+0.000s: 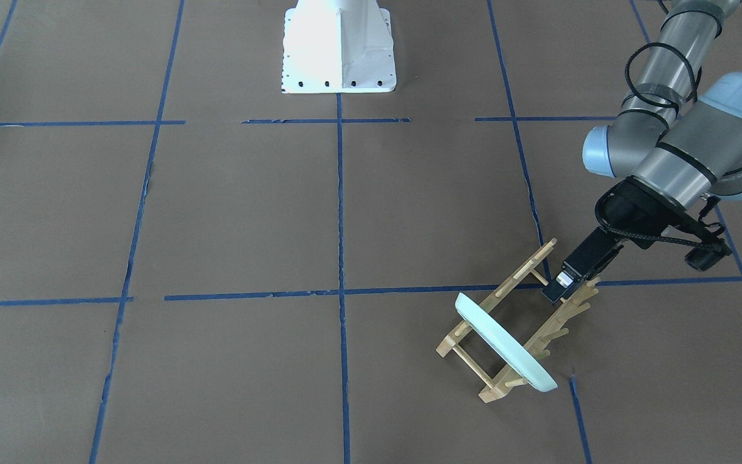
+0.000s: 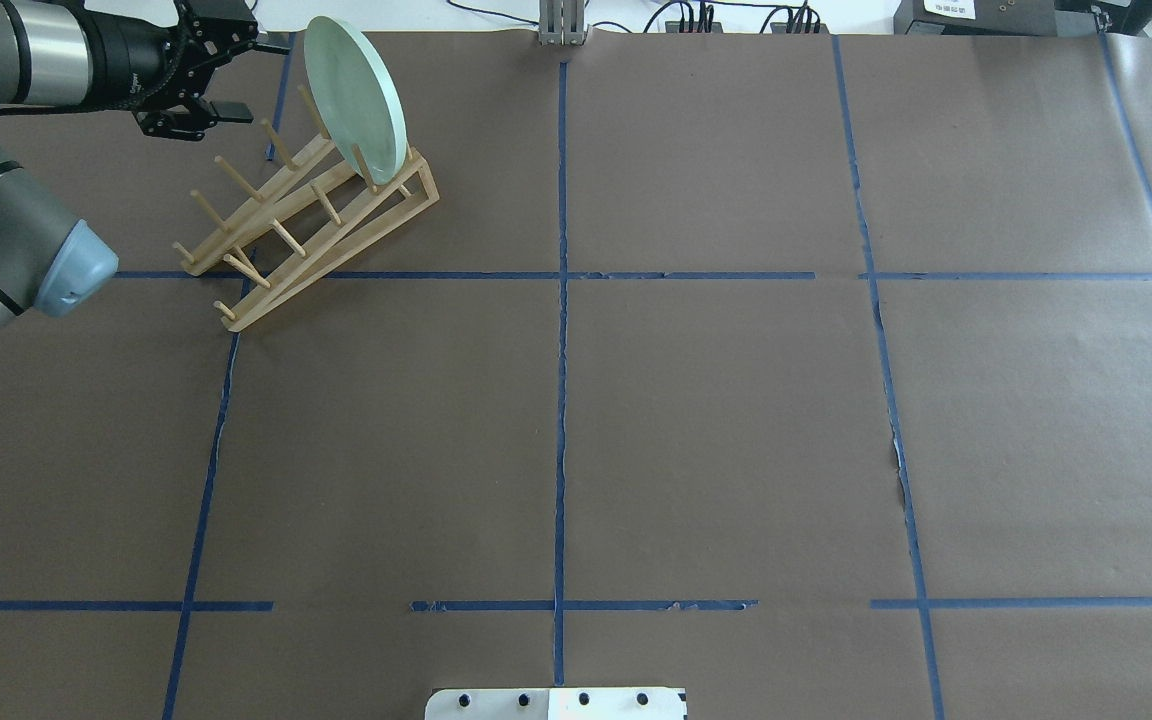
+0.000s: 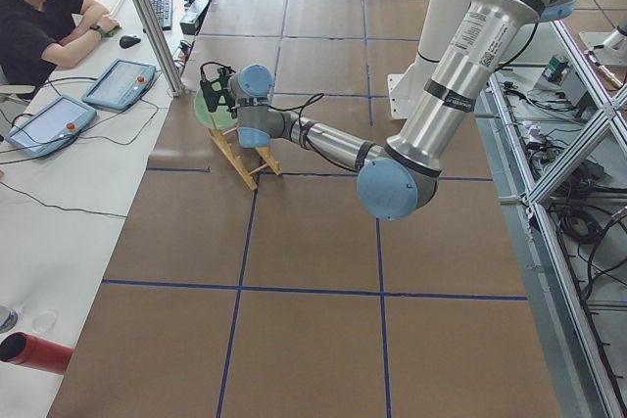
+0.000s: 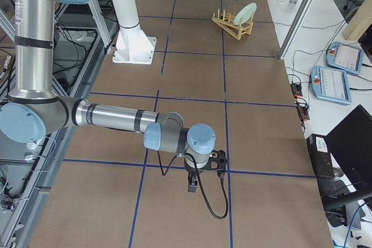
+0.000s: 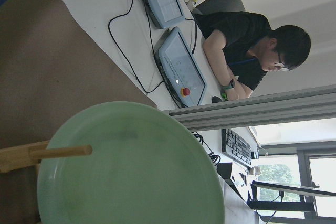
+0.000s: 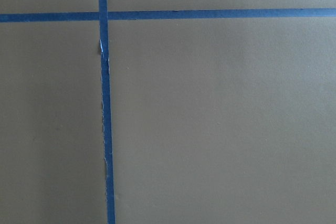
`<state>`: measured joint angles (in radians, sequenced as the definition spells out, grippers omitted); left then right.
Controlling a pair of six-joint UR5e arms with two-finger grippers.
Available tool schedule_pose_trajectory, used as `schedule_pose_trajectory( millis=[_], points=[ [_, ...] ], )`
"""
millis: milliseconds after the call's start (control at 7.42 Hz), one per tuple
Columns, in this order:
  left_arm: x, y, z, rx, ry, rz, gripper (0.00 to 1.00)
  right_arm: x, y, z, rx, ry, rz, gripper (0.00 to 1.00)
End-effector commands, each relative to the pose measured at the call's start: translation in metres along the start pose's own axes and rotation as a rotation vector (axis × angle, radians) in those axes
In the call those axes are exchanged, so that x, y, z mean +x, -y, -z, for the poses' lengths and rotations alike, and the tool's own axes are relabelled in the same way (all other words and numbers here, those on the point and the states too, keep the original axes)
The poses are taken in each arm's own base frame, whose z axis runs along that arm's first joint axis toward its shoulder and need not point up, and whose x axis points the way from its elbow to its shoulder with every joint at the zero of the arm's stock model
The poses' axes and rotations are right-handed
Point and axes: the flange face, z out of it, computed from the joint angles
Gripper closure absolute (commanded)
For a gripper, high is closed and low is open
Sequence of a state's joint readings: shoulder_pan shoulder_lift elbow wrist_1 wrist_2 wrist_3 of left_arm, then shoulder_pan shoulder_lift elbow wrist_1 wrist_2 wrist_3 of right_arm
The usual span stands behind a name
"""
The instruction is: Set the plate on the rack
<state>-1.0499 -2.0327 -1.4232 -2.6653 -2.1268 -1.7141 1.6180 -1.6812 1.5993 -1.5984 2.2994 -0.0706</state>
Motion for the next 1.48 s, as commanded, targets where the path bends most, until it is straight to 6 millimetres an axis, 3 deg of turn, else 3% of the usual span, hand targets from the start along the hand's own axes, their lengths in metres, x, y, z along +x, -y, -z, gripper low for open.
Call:
schedule_pose_trajectory(
  millis=[0,135,404,539,809,1079,1348],
  points=[
    [-0.03,0.015,0.033,-0.073,0.284,-0.135,0.0,-0.001,0.0,0.0,0.0,0.0,0.0,0.0],
    [-0.048,0.016,0.048,-0.117,0.446,-0.21,0.0,0.0,0.0,-0.001,-0.001,0.0,0.0,0.0],
    [-0.059,0.029,0.088,-0.226,0.624,-0.382,0.0,0.0,0.0,0.0,0.0,0.0,-0.001,0.0],
    [-0.081,0.056,0.122,-0.256,0.664,-0.466,0.0,0.0,0.0,0.0,0.0,0.0,-0.001,0.0],
    [-0.171,0.098,0.201,-0.365,0.671,-0.646,0.0,0.0,0.0,0.0,0.0,0.0,-0.001,0.0],
    [-0.266,0.091,0.282,-0.372,0.567,-0.448,0.0,0.0,0.0,-0.001,-0.001,0.0,0.0,0.0],
    [-0.282,0.094,0.287,-0.37,0.584,-0.422,0.0,0.0,0.0,0.0,0.001,0.0,0.0,0.0]
  ],
)
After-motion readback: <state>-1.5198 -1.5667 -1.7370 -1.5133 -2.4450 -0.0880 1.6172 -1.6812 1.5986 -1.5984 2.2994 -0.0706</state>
